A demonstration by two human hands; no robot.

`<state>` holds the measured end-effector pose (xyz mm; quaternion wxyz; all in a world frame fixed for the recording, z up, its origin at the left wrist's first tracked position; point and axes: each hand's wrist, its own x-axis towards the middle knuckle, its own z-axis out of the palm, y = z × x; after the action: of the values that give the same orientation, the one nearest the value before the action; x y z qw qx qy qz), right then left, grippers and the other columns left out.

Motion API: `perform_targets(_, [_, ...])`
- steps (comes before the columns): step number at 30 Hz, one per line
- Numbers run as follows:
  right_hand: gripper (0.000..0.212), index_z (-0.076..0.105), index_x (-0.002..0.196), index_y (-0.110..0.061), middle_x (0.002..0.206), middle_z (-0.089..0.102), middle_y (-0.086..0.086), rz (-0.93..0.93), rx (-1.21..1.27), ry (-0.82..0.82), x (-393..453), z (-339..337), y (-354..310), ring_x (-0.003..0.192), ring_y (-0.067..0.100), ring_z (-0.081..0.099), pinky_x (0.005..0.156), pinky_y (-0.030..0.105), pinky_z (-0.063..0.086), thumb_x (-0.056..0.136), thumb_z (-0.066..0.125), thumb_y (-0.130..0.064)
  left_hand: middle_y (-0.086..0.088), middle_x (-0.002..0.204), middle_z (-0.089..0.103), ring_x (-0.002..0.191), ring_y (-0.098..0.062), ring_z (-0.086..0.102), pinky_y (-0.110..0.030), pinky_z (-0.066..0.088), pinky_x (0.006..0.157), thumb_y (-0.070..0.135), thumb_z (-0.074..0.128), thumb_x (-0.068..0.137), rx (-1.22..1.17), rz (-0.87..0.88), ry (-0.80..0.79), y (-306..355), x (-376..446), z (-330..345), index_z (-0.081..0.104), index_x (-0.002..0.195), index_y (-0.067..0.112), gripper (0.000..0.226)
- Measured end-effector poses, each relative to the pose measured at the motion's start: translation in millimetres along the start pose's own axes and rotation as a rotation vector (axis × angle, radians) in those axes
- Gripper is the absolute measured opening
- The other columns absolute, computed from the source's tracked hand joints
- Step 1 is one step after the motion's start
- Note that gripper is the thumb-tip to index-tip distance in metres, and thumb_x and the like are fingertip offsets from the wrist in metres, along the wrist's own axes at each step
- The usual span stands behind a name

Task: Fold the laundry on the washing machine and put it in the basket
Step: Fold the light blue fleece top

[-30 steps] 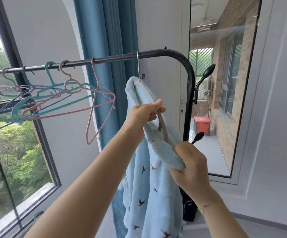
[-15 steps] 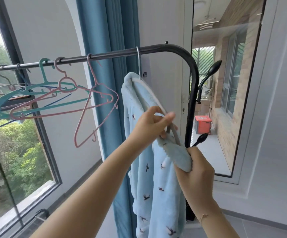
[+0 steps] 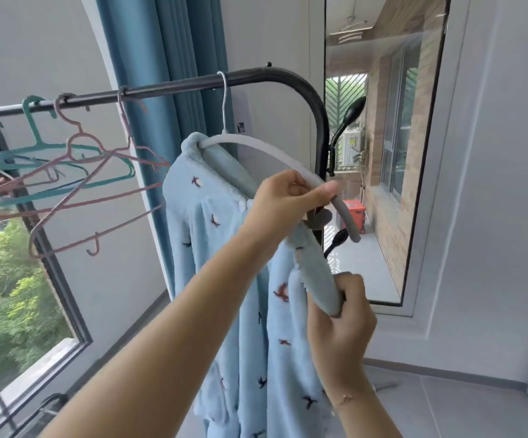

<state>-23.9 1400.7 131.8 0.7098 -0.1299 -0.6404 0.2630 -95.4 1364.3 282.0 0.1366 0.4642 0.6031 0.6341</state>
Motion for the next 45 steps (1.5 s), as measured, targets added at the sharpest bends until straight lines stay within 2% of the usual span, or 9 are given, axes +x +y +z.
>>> perform_targets(3, [0.034,0.037,0.084,-0.032,0.069,0.042,-0.009,0.038,0.066,-0.008,18.0,2.9,-6.0,0.06,0.006,0.037,0.055,0.011,0.032,0.083,0.059,-0.006,-0.02,0.089,0.071,0.057,-0.007,0.063,-0.015,0.049,0.053,0.025,0.074,0.083,0.019,-0.012,-0.012,0.1,2.9,-2.3,0.06,0.103,-0.01,0.043])
perform_targets(8, [0.035,0.048,0.106,-0.023,0.1,0.057,-0.008,0.134,0.148,-0.119,27.5,11.5,-9.0,0.093,0.01,0.056,0.078,0.015,0.045,0.085,0.055,0.003,-0.004,0.1,0.072,0.078,-0.011,0.061,-0.013,0.044,0.064,0.026,0.066,0.09,0.16,0.052,0.073,-26.5,3.2,-28.8,0.064,0.089,0.011,0.015])
perform_targets(11, [0.033,0.045,0.097,-0.031,0.083,0.058,-0.01,0.186,0.188,-0.156,25.7,20.5,-8.6,0.073,0.006,0.053,0.065,0.012,0.042,0.087,0.053,0.0,0.01,0.115,0.066,0.092,-0.001,0.061,-0.014,0.048,0.073,0.013,0.065,0.09,0.084,0.06,0.167,-53.7,-12.2,-52.5,0.063,0.09,0.012,0.002])
perform_targets(15, [0.019,0.048,0.092,-0.021,0.074,0.052,-0.012,0.288,0.245,-0.065,31.9,34.5,-11.4,0.064,0.005,0.045,0.06,0.015,0.038,0.09,0.056,-0.004,0.009,0.105,0.067,0.09,-0.005,0.06,-0.022,0.046,0.083,0.02,0.067,0.086,0.101,-0.075,0.244,-91.4,-31.2,-88.6,0.067,0.098,0.017,0.012])
perform_targets(20, [0.01,0.052,0.093,-0.009,0.079,0.053,-0.009,0.413,0.4,-0.298,32.2,61.8,-26.1,0.072,0.001,0.049,0.069,0.012,0.041,0.091,0.057,-0.001,0.009,0.115,0.064,0.109,-0.011,0.059,-0.033,0.046,0.096,0.026,0.062,0.092,0.05,-0.241,0.259,-127.5,-54.4,-117.1,0.061,0.111,0.031,0.02])
perform_targets(28, [0.012,0.056,0.091,-0.012,0.076,0.06,-0.012,0.741,0.514,-0.393,-23.5,80.5,-19.9,0.073,0.003,0.057,0.067,0.014,0.048,0.089,0.057,0.0,-0.001,0.112,0.06,0.091,-0.019,0.061,-0.029,0.052,0.068,0.037,0.076,0.07,-0.312,-0.678,0.215,-167.6,-63.7,-136.7,0.045,0.137,0.018,0.076])
perform_targets(35, [0.015,0.059,0.09,-0.017,0.084,0.064,-0.001,0.955,0.54,-0.425,-48.4,93.9,-11.0,0.082,0.013,0.062,0.074,0.026,0.049,0.089,0.057,-0.002,-0.003,0.078,0.058,0.068,-0.014,0.056,-0.026,0.048,0.067,0.012,0.056,0.093,-0.338,-0.935,0.396,-236.9,-124.0,-125.9,0.055,0.116,0.015,0.023])
perform_targets(40, [0.008,0.06,0.096,-0.008,0.088,0.064,0.009,1.061,0.642,-0.531,-69.4,119.5,-37.7,0.083,0.021,0.063,0.078,0.035,0.052,0.091,0.055,-0.003,-0.001,0.087,0.061,0.08,-0.012,0.055,-0.024,0.047,0.074,0.01,0.052,0.092,-0.174,-0.929,0.463,-256.3,-157.0,-164.1,0.058,0.111,0.012,0.02])
perform_targets(45, [0.015,0.061,0.101,0.001,0.092,0.061,0.015,1.211,0.858,-0.696,-98.5,155.5,-88.6,0.088,0.025,0.06,0.085,0.039,0.048,0.091,0.055,-0.008,-0.008,0.122,0.056,0.101,-0.019,0.06,-0.029,0.054,0.07,0.02,0.064,0.077,-0.103,-0.977,0.768,-251.3,-205.8,-234.3,0.04,0.136,0.024,0.064])
